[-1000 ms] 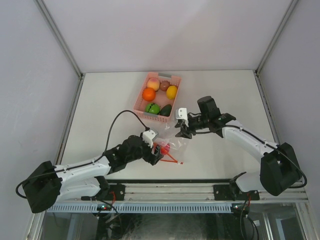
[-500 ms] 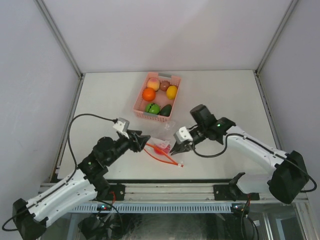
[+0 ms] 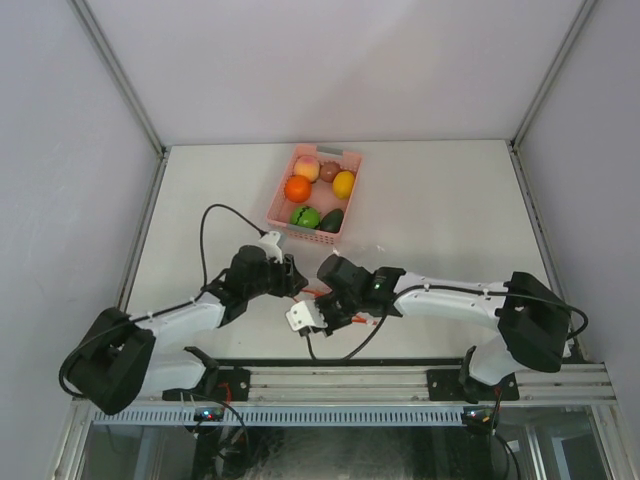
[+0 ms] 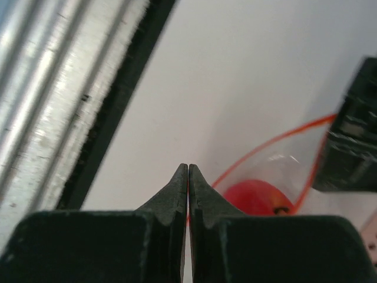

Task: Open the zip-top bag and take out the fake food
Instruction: Pick up the fake fruit from the zipper food storage bag.

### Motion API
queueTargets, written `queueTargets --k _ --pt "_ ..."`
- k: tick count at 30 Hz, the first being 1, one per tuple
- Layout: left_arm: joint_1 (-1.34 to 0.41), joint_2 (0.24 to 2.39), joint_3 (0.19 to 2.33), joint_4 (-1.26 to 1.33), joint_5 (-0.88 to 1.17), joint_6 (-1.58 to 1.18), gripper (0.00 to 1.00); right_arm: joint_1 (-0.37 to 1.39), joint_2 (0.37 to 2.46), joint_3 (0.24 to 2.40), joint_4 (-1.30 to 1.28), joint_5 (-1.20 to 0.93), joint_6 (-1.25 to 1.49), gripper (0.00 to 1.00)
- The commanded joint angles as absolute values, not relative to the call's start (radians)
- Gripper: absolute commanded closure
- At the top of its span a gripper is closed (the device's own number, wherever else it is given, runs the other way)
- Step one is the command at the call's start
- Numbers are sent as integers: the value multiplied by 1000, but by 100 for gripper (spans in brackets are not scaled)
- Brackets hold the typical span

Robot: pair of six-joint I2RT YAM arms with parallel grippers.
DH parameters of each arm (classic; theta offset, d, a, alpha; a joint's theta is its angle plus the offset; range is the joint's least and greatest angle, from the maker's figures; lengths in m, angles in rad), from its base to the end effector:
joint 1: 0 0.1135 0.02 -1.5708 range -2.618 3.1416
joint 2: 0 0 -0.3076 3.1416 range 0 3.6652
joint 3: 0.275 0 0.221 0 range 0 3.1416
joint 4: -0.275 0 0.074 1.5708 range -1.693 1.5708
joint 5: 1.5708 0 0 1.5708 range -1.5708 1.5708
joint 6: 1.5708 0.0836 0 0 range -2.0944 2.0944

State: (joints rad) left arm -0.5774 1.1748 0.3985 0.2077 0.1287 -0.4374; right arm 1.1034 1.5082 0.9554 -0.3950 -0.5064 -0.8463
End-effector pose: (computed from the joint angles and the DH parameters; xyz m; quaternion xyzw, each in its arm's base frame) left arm 0.1847 -0.1331 0.2066 0.0920 0.8709 -0.2822 0.3916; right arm 0.0986 0.2853 0.2404 -0.8058 0.4537 0.2745 0.2637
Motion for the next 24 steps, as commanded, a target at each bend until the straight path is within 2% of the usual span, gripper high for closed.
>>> queueTargets --k 1,7,11,17,24 --pt "-572 1255 456 362 281 -469 49 1042 1469 936 -379 -316 -822 100" --pt "-648 1329 453 458 319 -519 48 889 1333 854 -445 -319 -809 100" --pt "-731 1413 520 486 321 -543 48 774 1280 821 -492 -351 -763 95" --pt "-782 1485 570 528 311 -564 48 599 1204 783 -509 -455 -700 70" --pt "-788 1389 528 545 256 -553 46 489 1222 775 -536 -531 -670 51"
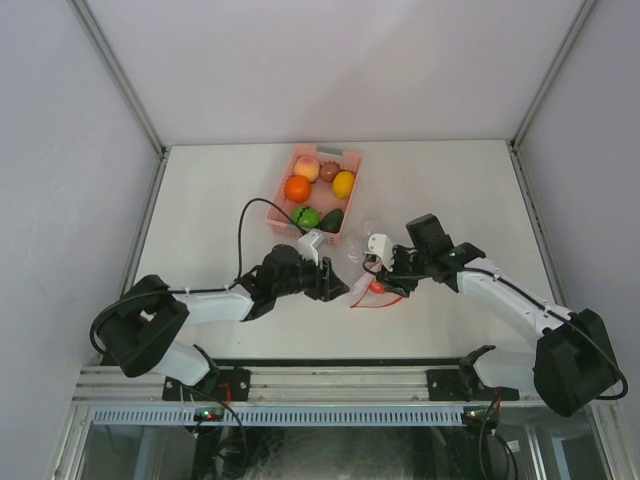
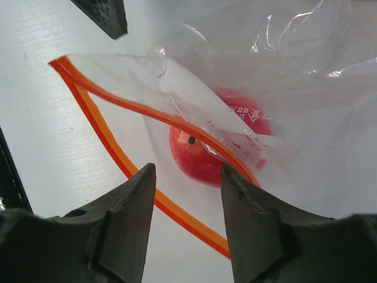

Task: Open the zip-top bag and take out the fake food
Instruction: Pick up the fake fruit from the zipper food storage bag.

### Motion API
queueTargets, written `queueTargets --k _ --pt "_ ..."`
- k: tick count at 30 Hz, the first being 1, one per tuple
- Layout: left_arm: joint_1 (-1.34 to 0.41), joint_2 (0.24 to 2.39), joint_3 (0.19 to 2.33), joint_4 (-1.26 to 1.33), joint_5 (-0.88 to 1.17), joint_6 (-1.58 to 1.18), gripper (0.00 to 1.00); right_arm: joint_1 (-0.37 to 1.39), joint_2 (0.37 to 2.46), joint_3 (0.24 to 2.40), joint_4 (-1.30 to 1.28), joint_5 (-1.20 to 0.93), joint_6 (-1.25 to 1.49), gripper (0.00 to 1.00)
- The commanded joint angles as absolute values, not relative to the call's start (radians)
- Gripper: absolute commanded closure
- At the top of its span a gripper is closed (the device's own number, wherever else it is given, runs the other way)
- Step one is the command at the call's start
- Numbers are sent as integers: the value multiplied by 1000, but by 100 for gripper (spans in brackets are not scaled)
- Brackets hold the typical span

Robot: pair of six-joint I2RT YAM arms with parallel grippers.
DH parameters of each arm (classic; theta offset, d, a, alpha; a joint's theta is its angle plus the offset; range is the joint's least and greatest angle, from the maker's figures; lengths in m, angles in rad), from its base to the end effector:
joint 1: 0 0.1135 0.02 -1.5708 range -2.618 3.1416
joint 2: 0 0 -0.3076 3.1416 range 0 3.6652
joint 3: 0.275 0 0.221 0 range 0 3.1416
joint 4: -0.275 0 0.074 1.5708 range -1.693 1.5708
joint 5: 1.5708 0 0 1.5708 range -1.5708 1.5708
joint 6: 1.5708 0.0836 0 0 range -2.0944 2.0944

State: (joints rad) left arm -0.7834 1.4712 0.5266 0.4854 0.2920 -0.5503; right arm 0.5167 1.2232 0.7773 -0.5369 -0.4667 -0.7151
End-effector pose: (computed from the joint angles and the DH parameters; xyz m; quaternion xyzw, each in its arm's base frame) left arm 0.1961 -0.2293 0.2141 0.1740 0.8258 -0.4200 0.3337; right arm 0.1688 0.1391 0.2414 -0.5926 0.7214 0.1923 0.3025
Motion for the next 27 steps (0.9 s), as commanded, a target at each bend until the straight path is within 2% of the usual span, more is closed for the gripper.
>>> queueTargets --k 1,6,12,15,18,20,27 --pt "-788 1375 524 545 246 -547 46 488 1227 775 -532 -524 -661 48" --pt "-789 1342 540 568 212 -509 44 458 1222 783 -521 -473 -609 38" --pt "-798 1418 633 659 196 -477 43 331 1177 793 -591 -588 -631 35" --pt "-810 1499 723 670 200 -470 43 313 1201 793 -628 -604 -658 37" --pt "-827 1579 807 672 196 -454 43 306 1245 818 -656 -569 -668 46" --pt "-837 1633 859 669 186 -449 42 289 1262 823 -658 -559 -660 48" --pt "-838 1834 1038 532 103 -418 41 272 1318 818 -569 -509 -585 36"
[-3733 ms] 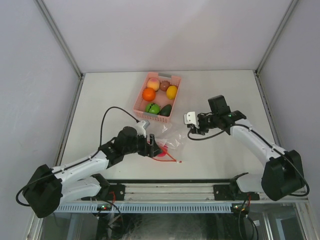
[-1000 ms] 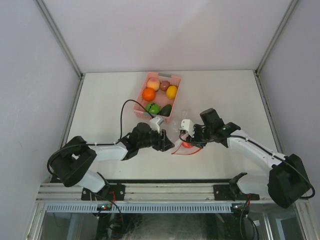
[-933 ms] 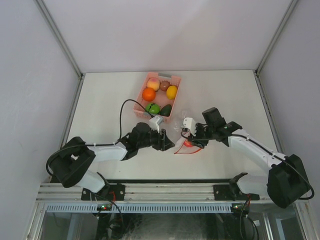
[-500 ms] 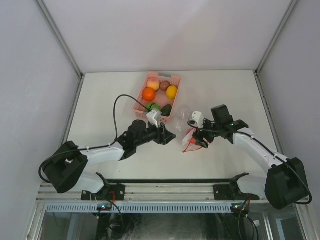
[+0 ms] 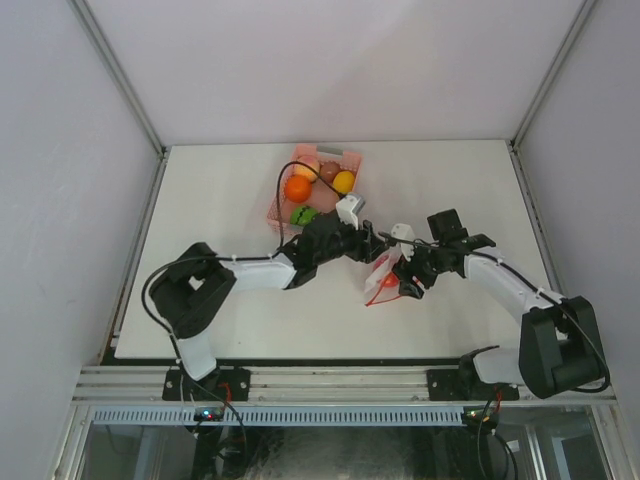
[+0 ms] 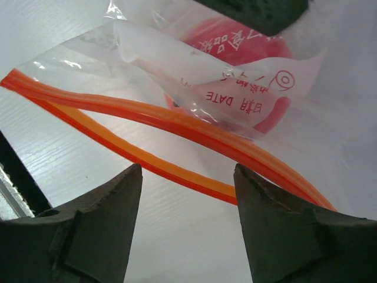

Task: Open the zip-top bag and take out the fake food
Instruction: Pick up the fake fruit from the zipper food storage bag.

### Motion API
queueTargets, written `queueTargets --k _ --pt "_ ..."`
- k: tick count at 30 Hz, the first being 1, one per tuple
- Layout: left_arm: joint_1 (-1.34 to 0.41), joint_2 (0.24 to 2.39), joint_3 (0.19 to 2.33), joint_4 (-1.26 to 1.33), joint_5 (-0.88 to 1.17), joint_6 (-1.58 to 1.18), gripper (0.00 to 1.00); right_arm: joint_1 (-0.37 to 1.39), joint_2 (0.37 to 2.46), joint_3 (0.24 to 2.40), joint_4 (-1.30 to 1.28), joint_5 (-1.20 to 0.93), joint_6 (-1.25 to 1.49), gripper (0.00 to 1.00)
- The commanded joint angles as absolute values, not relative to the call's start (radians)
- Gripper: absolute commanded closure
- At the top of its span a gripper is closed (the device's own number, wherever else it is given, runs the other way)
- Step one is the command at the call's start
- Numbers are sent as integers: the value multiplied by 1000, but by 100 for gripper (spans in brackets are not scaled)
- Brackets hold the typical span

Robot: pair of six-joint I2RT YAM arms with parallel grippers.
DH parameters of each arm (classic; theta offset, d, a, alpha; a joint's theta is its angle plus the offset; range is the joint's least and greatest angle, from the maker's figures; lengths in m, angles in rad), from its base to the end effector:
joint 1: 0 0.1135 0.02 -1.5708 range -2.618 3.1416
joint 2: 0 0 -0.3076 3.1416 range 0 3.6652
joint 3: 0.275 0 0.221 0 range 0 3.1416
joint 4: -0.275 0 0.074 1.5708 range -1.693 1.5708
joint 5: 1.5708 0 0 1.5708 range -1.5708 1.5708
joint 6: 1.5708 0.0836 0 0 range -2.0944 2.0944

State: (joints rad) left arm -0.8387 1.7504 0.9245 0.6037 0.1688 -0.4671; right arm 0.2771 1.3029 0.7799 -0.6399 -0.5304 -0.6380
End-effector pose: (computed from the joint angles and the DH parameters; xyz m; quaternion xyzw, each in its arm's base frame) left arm 0.2675 -0.3187 0.2660 0.1955 0.7552 -0.4302 0.4542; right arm 0.1912 0.0983 0.2218 -0.4651 0.8244 0.2174 0.2384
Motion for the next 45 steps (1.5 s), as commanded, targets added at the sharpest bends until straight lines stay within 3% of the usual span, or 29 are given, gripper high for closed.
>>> queueTargets --k 1,7,15,20,25,28,35,40,45 --pt "-838 1868 1064 503 85 -411 41 272 1321 818 -546 -505 -573 34" --pt "-833 1946 1116 402 -8 -410 42 272 1349 807 -401 -510 -514 28" --pt "-833 1997 1148 355 34 -414 44 330 1447 847 -353 -478 -493 25" --pt "-836 2037 1170 347 94 -424 46 353 1487 861 -335 -447 -493 10" --pt "-841 2068 1176 356 119 -443 47 380 1535 881 -355 -437 -506 11" --pt "-839 2067 1168 367 107 -453 47 383 1548 897 -389 -422 -529 18" --pt "-824 2002 1120 398 82 -476 45 301 1465 920 -510 -546 -630 65" --pt "-822 1883 1071 403 63 -465 43 247 1386 919 -590 -724 -710 90" --pt "-821 1766 1017 410 35 -454 39 187 1324 919 -689 -811 -814 95"
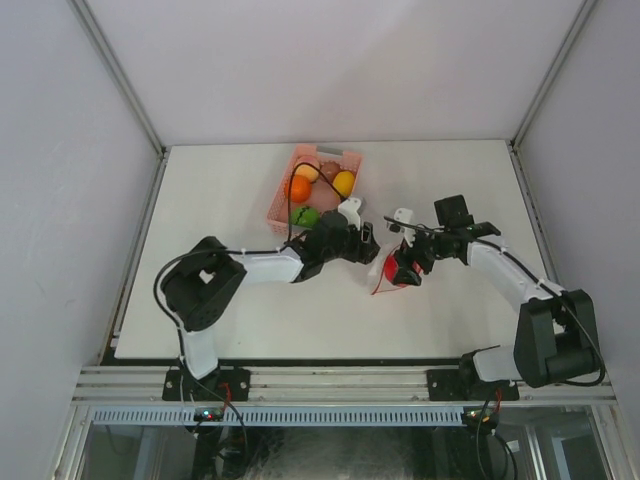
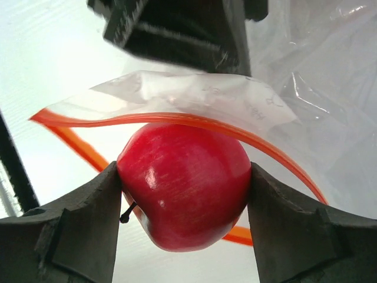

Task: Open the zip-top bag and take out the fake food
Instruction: Pick up the fake fruit from the zipper food storage bag, then place the fake fruit in the bin.

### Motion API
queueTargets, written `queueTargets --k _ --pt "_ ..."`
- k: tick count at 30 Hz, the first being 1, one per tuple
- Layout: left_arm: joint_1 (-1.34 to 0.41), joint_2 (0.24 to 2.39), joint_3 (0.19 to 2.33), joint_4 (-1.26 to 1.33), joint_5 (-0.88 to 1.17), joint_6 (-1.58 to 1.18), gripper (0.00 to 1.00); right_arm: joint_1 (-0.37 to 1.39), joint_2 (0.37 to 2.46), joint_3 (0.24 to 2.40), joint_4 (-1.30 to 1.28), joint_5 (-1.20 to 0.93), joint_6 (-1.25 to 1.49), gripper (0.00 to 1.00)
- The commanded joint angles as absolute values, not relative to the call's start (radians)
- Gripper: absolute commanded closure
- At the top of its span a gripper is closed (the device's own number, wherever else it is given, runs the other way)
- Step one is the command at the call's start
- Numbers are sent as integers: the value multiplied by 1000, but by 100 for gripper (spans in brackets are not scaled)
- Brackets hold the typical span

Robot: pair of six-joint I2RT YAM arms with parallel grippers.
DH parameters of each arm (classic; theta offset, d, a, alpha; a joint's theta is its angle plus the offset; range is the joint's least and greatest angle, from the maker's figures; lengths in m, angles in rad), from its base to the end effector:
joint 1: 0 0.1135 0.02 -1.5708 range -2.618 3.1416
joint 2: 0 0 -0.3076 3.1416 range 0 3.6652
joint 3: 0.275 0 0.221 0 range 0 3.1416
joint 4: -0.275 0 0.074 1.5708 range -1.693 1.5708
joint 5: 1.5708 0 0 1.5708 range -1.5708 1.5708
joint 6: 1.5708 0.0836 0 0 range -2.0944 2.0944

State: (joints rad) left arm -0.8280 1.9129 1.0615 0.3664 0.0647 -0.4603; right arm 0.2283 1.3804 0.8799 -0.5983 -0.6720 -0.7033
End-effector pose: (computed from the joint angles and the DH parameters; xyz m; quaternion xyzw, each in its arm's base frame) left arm 0.2989 -0.3335 0.2094 0.1729 0.8383 -0.3322 0.3962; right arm 0.2226 0.1051 0.2419 -0.4811 0.7855 0.2596 0.2900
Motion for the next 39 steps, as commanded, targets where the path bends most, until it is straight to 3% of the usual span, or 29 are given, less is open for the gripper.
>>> queueTargets --k 1,15,24,27,34,39 --pt "-821 1743 1003 415 31 -449 39 166 1314 920 -712 -834 -846 96" --pt "-821 1357 746 464 -9 -347 32 -112 1225 983 -1090 -1162 -1200 96" --pt "-765 890 446 383 -78 -309 14 -77 1136 1031 -965 -1348 -1072 93" --pt "-736 745 374 312 -74 -336 2 -12 1158 1067 -886 -1387 -976 93" --pt "-720 469 247 174 -178 -463 0 218 1244 1102 -394 -1156 -487 92" --pt "-718 364 212 68 -258 -513 0 340 1423 1257 -362 -910 -425 91"
